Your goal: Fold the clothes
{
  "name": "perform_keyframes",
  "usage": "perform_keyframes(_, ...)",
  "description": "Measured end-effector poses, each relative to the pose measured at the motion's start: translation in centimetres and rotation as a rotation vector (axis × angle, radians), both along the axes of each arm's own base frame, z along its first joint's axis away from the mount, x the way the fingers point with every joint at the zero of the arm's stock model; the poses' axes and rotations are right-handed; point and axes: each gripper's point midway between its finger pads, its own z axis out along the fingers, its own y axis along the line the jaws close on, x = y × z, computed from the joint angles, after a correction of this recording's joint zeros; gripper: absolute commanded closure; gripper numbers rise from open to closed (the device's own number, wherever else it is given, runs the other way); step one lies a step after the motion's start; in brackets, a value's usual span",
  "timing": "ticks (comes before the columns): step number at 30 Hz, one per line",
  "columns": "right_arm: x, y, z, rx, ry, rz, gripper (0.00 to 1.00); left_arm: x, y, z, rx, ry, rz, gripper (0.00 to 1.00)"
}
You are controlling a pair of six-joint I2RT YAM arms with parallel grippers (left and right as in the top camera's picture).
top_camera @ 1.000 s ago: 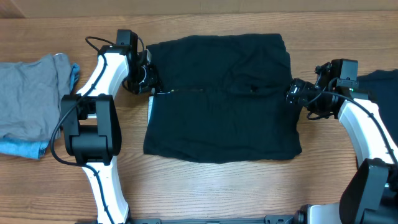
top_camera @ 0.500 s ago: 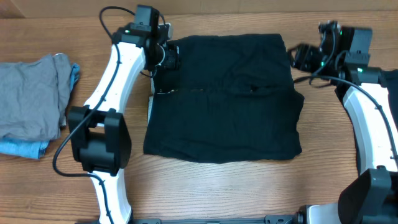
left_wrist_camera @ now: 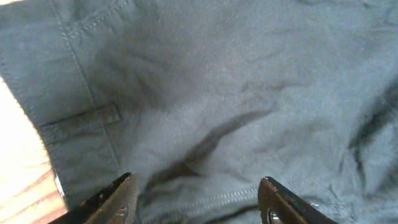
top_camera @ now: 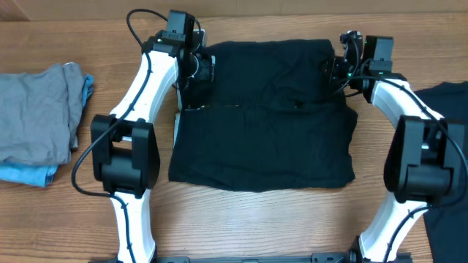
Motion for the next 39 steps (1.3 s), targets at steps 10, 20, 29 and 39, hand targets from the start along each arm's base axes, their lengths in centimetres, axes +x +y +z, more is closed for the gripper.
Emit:
perform_keyframes(10,0.7,-1.8,-4.6,-0.083,0.041,-0.067,0.96,0.3,0.4,-6.7,0.047,0.077,-0.005,0.36)
perform_keyframes(20,2.9,-5.4,-4.5,-0.233,-0.037,-0.221,0.96,0.4,1.4,-6.9,0.12,0.061,-0.037,0.34)
perform_keyframes(29,3.1,-7.9,-1.8,-0.293,0.064,-0.325,0.75,2.6,1.2,-2.3,0.125,-0.007,-0.032,0.19)
perform_keyframes(39,-7.7,-6.8,10.1,-0.026,0.374,-0.426,0.35,-4.5,4.9,15.4,0.138,-0.038,0.071,0.04)
